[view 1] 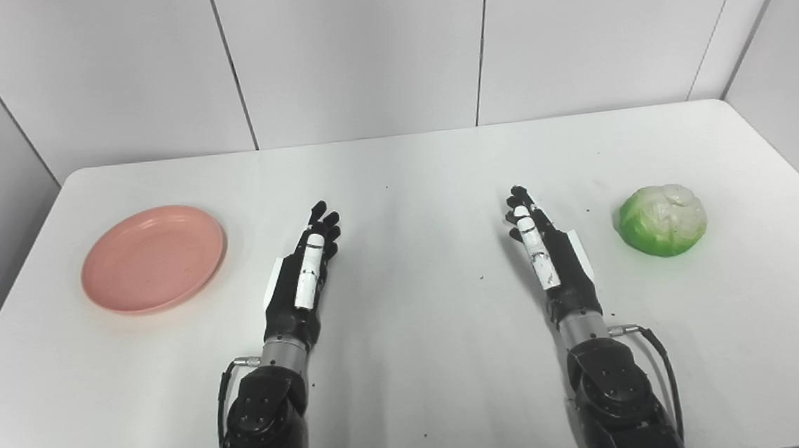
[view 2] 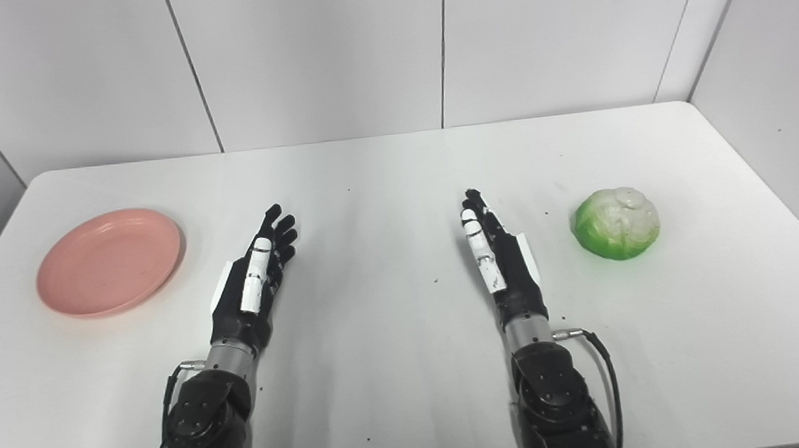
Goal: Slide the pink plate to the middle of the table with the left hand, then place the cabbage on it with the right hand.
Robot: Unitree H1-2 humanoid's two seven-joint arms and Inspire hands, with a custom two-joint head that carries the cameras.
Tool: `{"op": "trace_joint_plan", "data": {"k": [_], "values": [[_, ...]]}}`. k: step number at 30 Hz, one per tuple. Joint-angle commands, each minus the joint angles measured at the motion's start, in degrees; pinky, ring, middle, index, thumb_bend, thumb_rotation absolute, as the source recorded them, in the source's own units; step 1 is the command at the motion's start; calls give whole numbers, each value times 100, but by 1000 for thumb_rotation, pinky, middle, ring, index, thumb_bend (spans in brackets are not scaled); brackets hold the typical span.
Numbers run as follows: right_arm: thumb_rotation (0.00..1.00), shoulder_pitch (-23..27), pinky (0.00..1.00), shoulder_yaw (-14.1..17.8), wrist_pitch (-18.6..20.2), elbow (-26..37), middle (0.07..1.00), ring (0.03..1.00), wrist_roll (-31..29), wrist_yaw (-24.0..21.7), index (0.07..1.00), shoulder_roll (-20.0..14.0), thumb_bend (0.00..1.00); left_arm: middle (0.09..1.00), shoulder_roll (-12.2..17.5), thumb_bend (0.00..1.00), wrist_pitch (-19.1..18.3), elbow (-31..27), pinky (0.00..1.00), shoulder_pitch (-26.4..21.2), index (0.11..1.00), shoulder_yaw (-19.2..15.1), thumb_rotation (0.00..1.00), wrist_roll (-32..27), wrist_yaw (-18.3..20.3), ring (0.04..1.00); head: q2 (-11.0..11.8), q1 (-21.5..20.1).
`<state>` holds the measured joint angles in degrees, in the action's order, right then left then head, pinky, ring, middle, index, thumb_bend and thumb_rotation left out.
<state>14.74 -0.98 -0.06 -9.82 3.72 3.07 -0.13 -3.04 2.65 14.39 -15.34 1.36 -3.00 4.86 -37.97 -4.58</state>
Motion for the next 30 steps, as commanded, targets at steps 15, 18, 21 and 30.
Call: {"op": "trace_joint_plan", "data": {"k": [15,18,21,30], "values": [[1000,-31,986,117,-245,-220,969,964,-393,-423,964,-430,171,942,-412,444,312,631,971,-142,944,300,1000,464,-449,950,609,1817],[1000,-58,986,139,-249,-151,975,967,-477,-479,964,-454,146,940,-466,450,447,780,966,-185,940,356,1000,583,-563,946,730,2028],[1000,-61,992,169,-363,-208,981,973,-575,-564,972,-483,130,941,-507,458,590,919,965,-225,939,372,1000,644,-623,947,771,2074],[1000,-55,1000,196,-342,-206,986,981,-622,-570,975,-457,100,937,-526,469,725,1026,948,-246,931,374,1000,674,-650,942,823,2088]]}}
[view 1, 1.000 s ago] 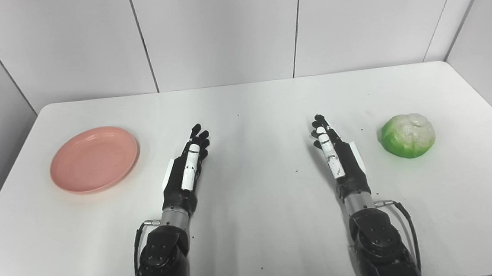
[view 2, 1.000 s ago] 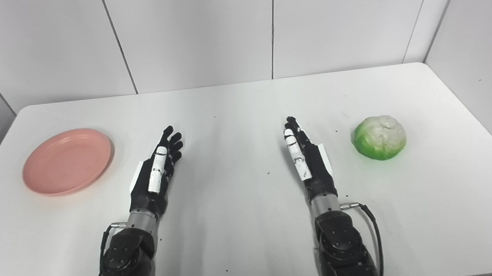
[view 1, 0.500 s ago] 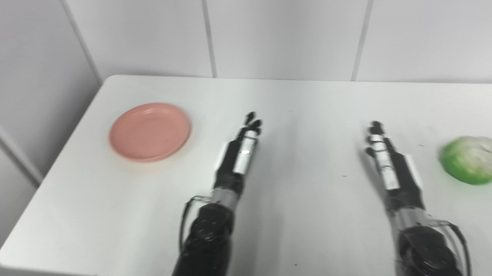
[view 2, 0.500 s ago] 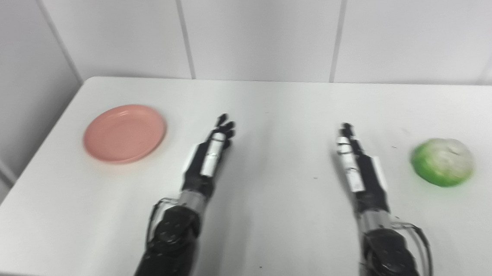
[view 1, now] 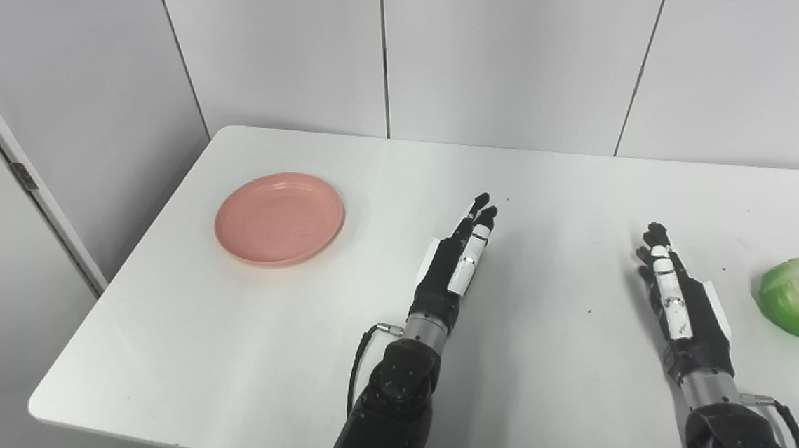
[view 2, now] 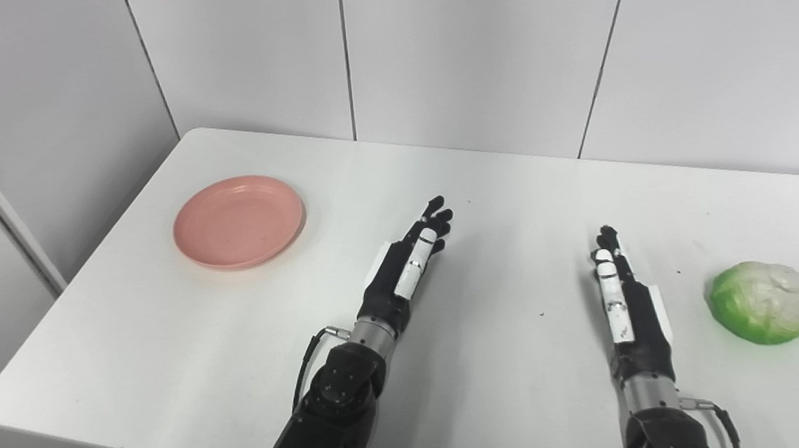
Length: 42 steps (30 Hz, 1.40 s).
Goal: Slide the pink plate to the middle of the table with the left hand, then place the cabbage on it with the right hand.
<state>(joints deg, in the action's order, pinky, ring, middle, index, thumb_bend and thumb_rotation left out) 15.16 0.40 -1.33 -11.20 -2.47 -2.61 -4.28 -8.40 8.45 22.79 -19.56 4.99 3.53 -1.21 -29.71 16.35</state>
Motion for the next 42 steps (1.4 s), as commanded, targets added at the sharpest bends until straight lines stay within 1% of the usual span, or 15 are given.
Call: {"op": "trace_joint_plan", "data": {"k": [1,8,17,19,21,26,30,33,37,40,42], "values": [[1000,-95,1000,59,-219,-71,986,981,-1,-2,976,-41,100,937,9,469,138,177,949,179,931,10,1000,21,-40,942,2,-3],[1000,-99,1000,61,-257,-97,980,973,10,1,970,-42,100,938,27,471,161,181,955,157,932,7,1000,21,-26,943,24,5],[1000,-96,1000,59,-261,-119,981,973,21,2,974,-52,99,940,76,467,-19,-213,969,164,937,-36,1000,-102,87,946,31,40],[1000,-98,1000,67,-211,-97,980,972,19,12,971,-51,108,937,92,460,-146,-531,952,191,936,-43,1000,-207,164,941,27,62],[1000,-88,1000,75,-221,-115,978,971,15,9,970,-62,110,938,106,462,-304,-899,959,227,938,-55,1000,-323,242,944,20,88],[1000,-76,1000,94,-194,-137,977,973,0,-16,972,-94,116,940,122,449,-376,-1453,951,260,941,-115,1000,-512,319,944,29,134],[1000,-73,1000,91,-170,-151,976,968,28,-14,969,-129,114,952,157,467,-606,-2146,964,305,945,-163,1000,-671,346,949,20,199],[1000,-67,1000,104,-191,-177,977,970,1,-24,971,-134,113,948,190,476,-713,-2519,965,315,944,-210,1000,-780,328,943,23,232],[1000,-71,1000,120,-160,-168,972,966,7,13,967,-128,116,944,207,461,-855,-2946,964,323,933,-308,1000,-883,275,938,14,275],[1000,-71,1000,134,-123,-134,977,972,-19,0,971,-128,115,940,237,447,-849,-3222,943,322,932,-409,1000,-864,201,933,-8,306],[1000,-75,1000,132,-119,-115,977,973,3,4,971,-134,118,945,269,452,-884,-3380,952,315,937,-482,1000,-886,171,940,-26,314]]}}
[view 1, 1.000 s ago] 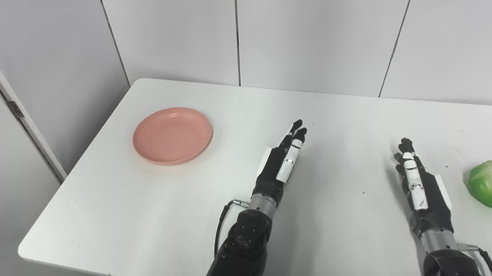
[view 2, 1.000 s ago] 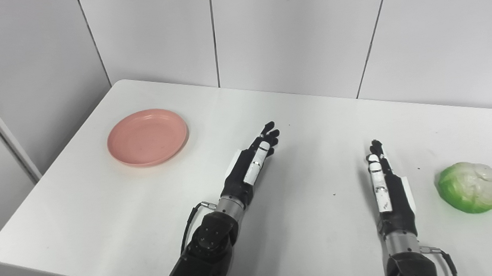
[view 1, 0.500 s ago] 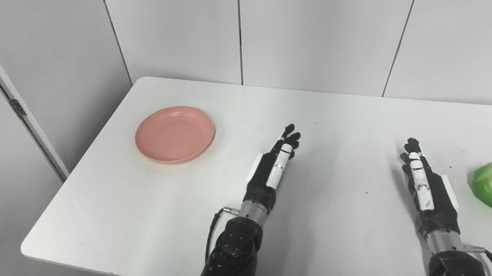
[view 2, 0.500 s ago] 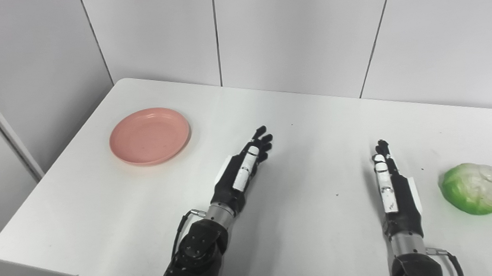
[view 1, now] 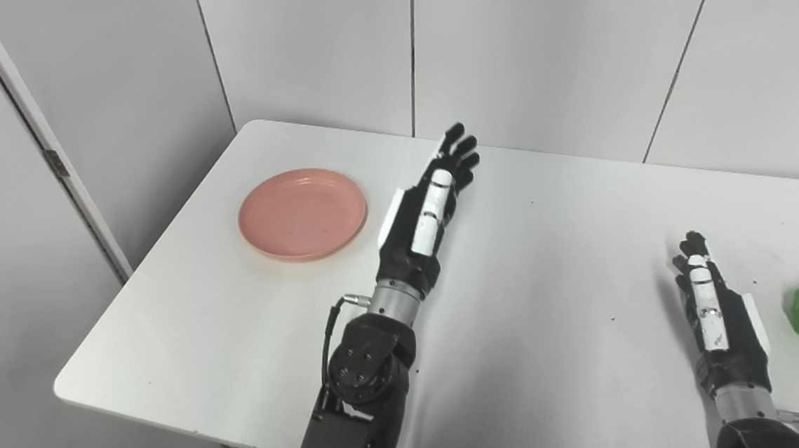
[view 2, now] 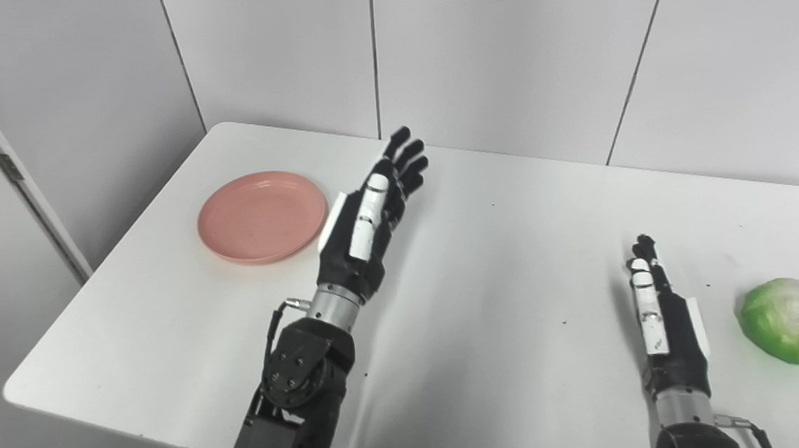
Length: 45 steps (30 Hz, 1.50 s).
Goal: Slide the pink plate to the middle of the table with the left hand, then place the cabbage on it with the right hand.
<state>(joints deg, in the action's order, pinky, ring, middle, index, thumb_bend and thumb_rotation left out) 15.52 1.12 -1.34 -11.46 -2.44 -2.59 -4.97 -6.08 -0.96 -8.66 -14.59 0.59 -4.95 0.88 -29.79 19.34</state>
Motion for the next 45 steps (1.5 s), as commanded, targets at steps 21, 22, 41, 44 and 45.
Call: {"op": "trace_joint_plan", "data": {"k": [21,22,41,44,45], "values": [[1000,-82,995,94,-111,-80,963,961,-12,-13,957,-120,117,938,517,440,304,-280,944,-520,938,-1346,1000,-300,-768,935,-127,126],[1000,-79,993,101,-149,-98,962,959,-35,-24,955,-117,114,936,532,437,339,-267,938,-531,935,-1406,1000,-320,-809,934,-139,134],[1000,-147,1000,116,-144,-13,961,960,-77,-124,953,-145,108,973,947,432,415,-52,967,-754,967,-2242,1000,-743,-1282,971,-213,313],[1000,-151,1000,122,-111,25,963,963,-90,-128,957,-143,107,971,1058,438,456,136,977,-814,969,-2441,1000,-923,-1332,970,-220,329],[1000,-154,999,129,-81,51,963,962,-96,-122,957,-138,104,969,1096,434,478,198,979,-835,968,-2506,1000,-972,-1351,971,-235,345]]}}
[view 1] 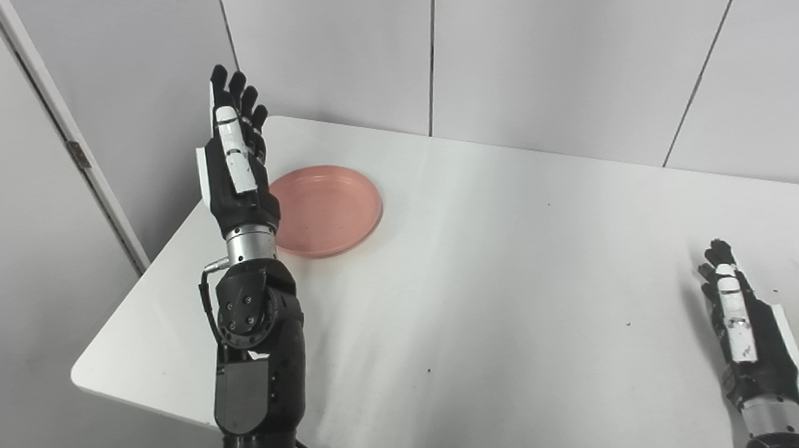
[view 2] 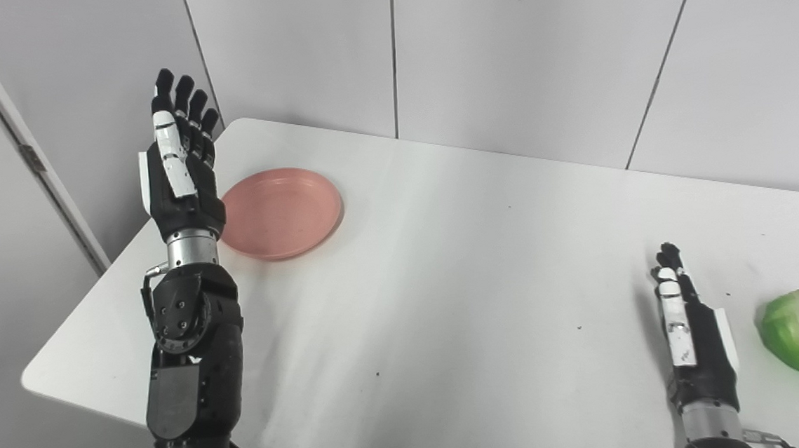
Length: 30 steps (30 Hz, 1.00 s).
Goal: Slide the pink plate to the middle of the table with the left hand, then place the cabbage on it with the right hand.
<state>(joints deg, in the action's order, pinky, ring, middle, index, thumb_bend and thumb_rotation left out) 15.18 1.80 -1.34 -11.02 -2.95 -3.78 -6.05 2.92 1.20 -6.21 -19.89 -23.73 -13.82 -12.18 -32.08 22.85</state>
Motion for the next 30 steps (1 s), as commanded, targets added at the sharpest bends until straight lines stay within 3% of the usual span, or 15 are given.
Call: {"op": "trace_joint_plan", "data": {"k": [1,12,30], "values": [[1000,-115,998,70,-76,7,962,960,-62,-5,956,-26,99,968,242,430,288,15,979,-320,967,-126,1000,-134,-47,971,-6,-6],[1000,-119,1000,72,-43,78,973,972,-139,-58,968,-35,71,982,561,419,289,492,972,-352,981,-336,1000,-467,-82,980,-15,58],[1000,-117,1000,79,-20,96,974,975,-168,-88,969,-51,75,957,725,437,428,1188,980,-293,954,-612,1000,-716,-55,962,-53,59]]}}
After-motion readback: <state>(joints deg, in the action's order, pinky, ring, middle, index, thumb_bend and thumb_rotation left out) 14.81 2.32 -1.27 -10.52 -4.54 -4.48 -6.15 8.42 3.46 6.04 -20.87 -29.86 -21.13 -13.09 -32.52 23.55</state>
